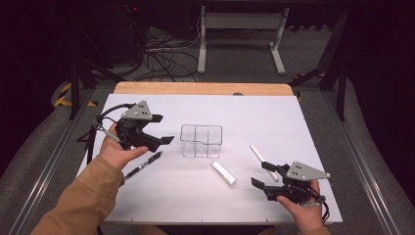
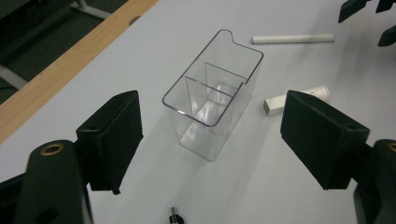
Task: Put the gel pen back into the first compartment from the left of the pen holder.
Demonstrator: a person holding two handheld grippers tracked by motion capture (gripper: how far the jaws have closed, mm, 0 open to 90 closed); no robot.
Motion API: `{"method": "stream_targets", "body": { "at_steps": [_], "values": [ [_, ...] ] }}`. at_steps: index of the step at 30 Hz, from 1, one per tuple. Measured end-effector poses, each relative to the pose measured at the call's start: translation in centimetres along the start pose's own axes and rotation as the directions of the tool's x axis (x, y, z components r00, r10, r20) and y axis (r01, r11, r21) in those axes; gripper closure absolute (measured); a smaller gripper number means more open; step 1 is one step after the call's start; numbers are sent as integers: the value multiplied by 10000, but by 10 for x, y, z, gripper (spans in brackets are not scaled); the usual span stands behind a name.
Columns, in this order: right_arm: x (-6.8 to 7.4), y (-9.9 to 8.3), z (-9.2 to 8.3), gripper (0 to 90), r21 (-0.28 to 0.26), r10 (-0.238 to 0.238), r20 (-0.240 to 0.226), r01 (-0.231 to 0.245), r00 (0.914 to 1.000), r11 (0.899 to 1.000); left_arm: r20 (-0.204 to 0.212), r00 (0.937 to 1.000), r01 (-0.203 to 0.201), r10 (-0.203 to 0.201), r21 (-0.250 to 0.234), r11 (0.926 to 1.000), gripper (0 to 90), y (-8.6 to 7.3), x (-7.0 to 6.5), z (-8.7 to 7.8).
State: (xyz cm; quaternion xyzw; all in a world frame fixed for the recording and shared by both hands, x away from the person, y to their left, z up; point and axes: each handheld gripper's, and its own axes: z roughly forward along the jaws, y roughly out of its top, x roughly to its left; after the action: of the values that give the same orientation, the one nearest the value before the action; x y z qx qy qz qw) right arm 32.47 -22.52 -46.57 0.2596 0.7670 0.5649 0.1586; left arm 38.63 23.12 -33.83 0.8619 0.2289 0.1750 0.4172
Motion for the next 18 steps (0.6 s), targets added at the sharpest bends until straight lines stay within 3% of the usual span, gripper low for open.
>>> {"method": "stream_targets", "body": {
  "at_steps": [11, 18],
  "values": [
    [1, 1, 0, 306, -16, -11, 28, 11, 10000, 10000, -942, 9939, 534, -571, -412, 9977, 179, -35, 1, -20],
    [1, 0, 0, 306, 1, -5, 32, 5, 10000, 10000, -1203, 9887, 828, -892, -571, 9949, 189, -58, -1, -27]
  ]
}}
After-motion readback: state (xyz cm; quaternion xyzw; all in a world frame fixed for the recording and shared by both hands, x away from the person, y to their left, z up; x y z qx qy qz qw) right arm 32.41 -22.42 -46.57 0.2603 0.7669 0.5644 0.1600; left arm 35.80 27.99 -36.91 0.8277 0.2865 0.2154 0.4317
